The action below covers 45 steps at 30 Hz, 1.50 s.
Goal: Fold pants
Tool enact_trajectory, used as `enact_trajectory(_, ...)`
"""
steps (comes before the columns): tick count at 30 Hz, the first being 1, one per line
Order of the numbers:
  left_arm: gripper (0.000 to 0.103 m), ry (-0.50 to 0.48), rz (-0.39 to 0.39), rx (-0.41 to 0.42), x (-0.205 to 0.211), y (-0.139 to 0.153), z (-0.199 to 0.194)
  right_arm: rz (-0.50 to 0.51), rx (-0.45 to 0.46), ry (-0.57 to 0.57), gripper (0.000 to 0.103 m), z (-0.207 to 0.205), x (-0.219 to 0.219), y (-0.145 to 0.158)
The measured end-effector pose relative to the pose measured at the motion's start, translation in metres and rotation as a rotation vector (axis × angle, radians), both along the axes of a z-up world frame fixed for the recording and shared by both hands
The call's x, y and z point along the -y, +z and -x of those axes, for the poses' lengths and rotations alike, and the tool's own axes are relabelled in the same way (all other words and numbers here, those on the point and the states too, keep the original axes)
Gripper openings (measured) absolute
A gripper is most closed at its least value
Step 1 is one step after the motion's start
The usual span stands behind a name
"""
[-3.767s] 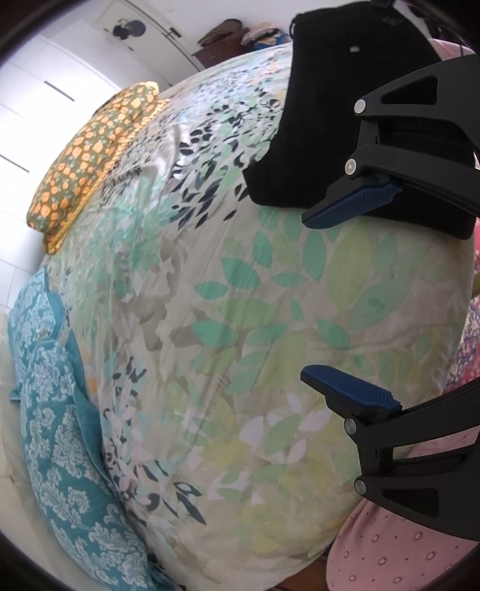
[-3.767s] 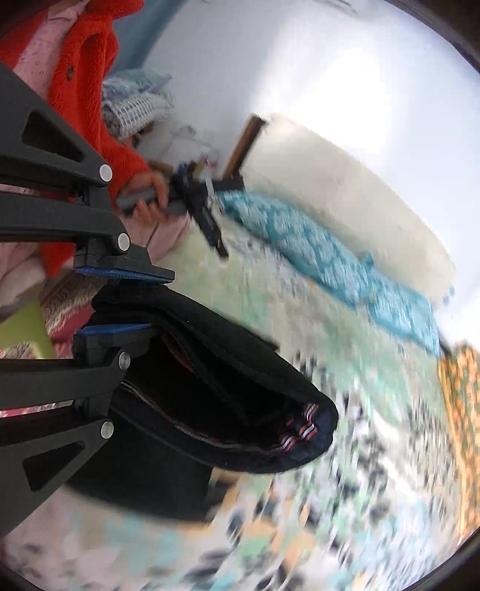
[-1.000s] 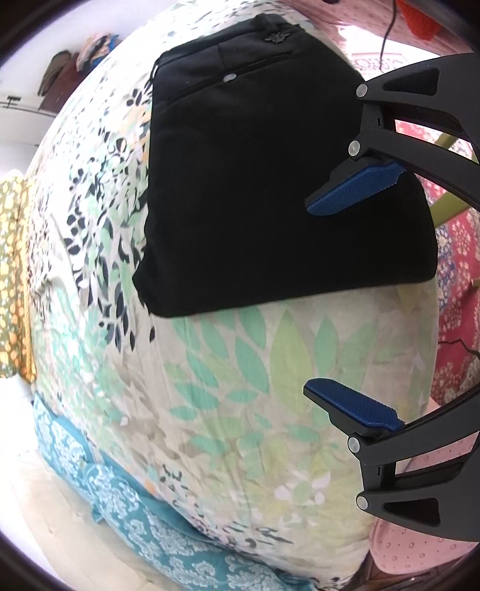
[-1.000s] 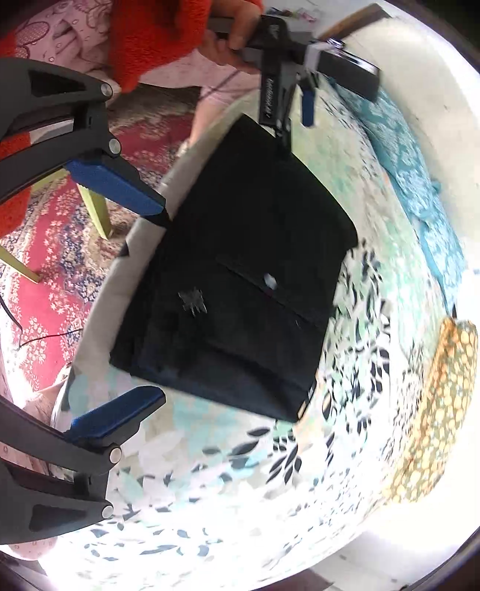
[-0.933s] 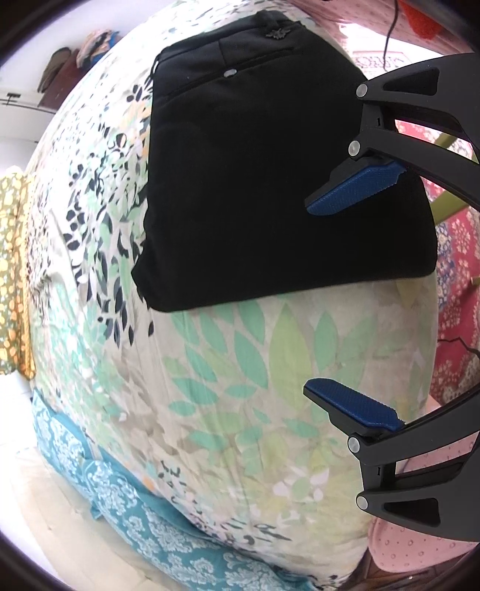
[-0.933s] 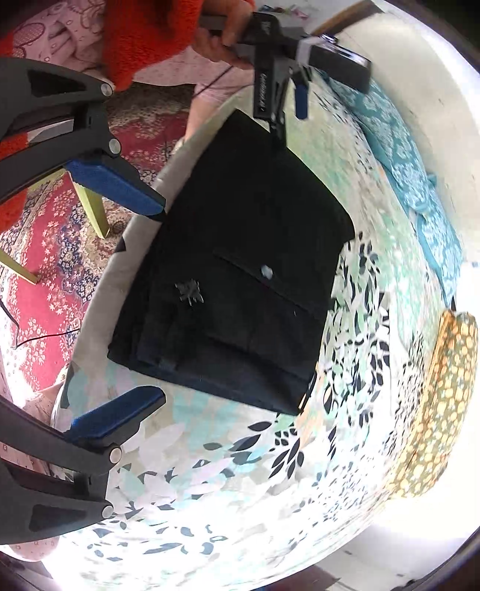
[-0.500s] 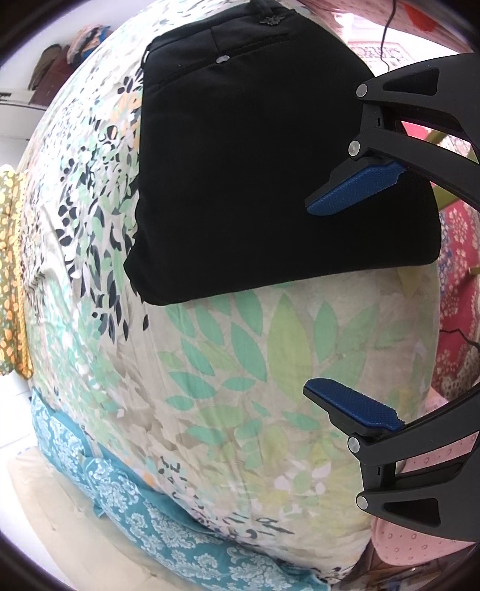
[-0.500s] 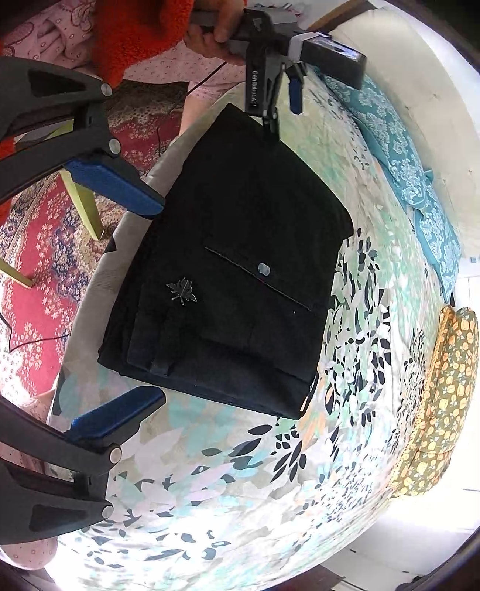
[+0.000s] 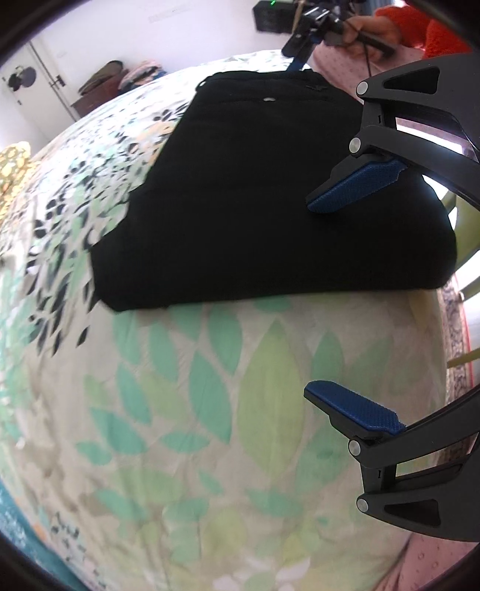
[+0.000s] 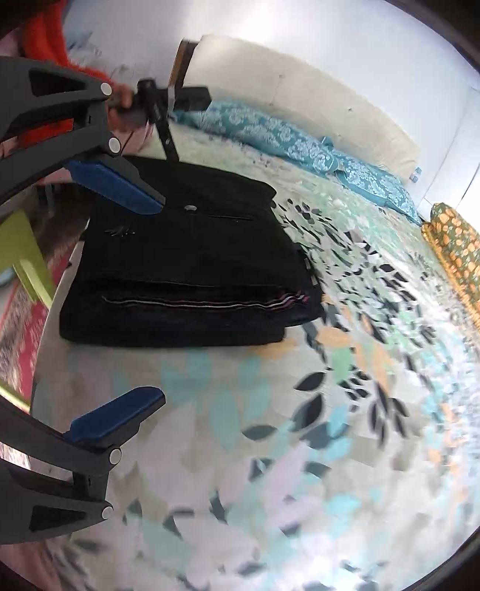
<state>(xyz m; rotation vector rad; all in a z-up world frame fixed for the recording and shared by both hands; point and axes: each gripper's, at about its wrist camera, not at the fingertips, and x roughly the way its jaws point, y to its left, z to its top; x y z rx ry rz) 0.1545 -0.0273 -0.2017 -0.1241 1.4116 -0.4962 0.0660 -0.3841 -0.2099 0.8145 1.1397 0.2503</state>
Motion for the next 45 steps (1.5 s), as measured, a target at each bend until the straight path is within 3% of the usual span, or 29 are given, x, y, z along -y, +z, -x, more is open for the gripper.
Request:
enact_trajectory(2, 0.094, -0.005, 0.02, -0.014, 0.008, -0.004, -0.004, -0.028, -0.038, 0.024, 0.094, -0.01, -0.003, -0.016)
enact_trajectory(7, 0.096, -0.037, 0.055, -0.02, 0.028, -0.011, -0.018, -0.155, 0.012, 0.078, 0.097, -0.03, -0.017, -0.023)
enact_trajectory(12, 0.097, -0.053, 0.095, -0.009, 0.054, -0.016, -0.025, -0.144, 0.022, 0.077, 0.098, -0.043, -0.031, -0.031)
enact_trajectory(13, 0.097, -0.057, 0.084, 0.004, 0.058, -0.016, -0.024, -0.119, 0.023, 0.076, 0.094, -0.042, -0.034, -0.03)
enact_trajectory(14, 0.089, -0.068, 0.057, 0.031, 0.061, -0.014, -0.021, -0.077, 0.011, 0.078, 0.075, -0.04, -0.036, -0.03)
enact_trajectory(15, 0.074, -0.079, 0.047, 0.049, 0.061, -0.012, -0.018, -0.059, 0.007, 0.082, 0.065, -0.038, -0.037, -0.029)
enact_trajectory(16, 0.067, -0.084, 0.037, 0.073, 0.058, -0.009, -0.016, -0.065, 0.015, 0.074, 0.059, -0.035, -0.037, -0.028)
enact_trajectory(18, 0.034, -0.071, 0.053, 0.095, 0.049, 0.0, -0.014, -0.051, 0.035, 0.075, 0.053, -0.033, -0.039, -0.022)
enact_trajectory(21, 0.023, -0.038, 0.098, 0.095, 0.04, 0.011, -0.013, -0.034, 0.073, 0.079, 0.046, -0.031, -0.047, -0.007)
enact_trajectory(24, 0.022, -0.039, 0.09, 0.134, 0.045, 0.027, -0.006, -0.071, 0.108, 0.064, 0.041, -0.032, -0.046, 0.008)
enact_trajectory(28, 0.022, -0.041, 0.149, 0.157, 0.052, 0.054, -0.017, -0.113, 0.145, 0.068, 0.039, -0.048, -0.037, 0.029)
enact_trajectory(35, 0.022, -0.014, 0.164, 0.296, 0.077, 0.107, -0.099, -0.051, 0.259, 0.076, 0.038, -0.136, -0.006, 0.069)
enact_trajectory(37, 0.025, -0.002, 0.135, 0.337, 0.087, 0.113, -0.121, -0.006, 0.298, 0.061, 0.038, -0.164, 0.007, 0.076)
enact_trajectory(38, 0.03, 0.007, 0.103, 0.356, 0.095, 0.111, -0.134, 0.033, 0.302, 0.056, 0.041, -0.176, 0.012, 0.076)
enact_trajectory(39, 0.044, 0.024, 0.046, 0.366, 0.103, 0.103, -0.146, 0.075, 0.286, 0.049, 0.045, -0.183, 0.016, 0.073)
enact_trajectory(41, 0.064, 0.074, -0.078, 0.388, 0.109, 0.081, -0.152, 0.174, 0.177, 0.008, 0.069, -0.191, 0.027, 0.049)
enact_trajectory(43, 0.066, 0.092, -0.149, 0.394, 0.105, 0.059, -0.145, 0.242, 0.072, -0.044, 0.07, -0.18, 0.038, 0.024)
enact_trajectory(45, 0.067, 0.064, -0.204, 0.35, 0.092, 0.031, -0.124, 0.288, 0.029, -0.113, 0.07, -0.15, 0.049, 0.011)
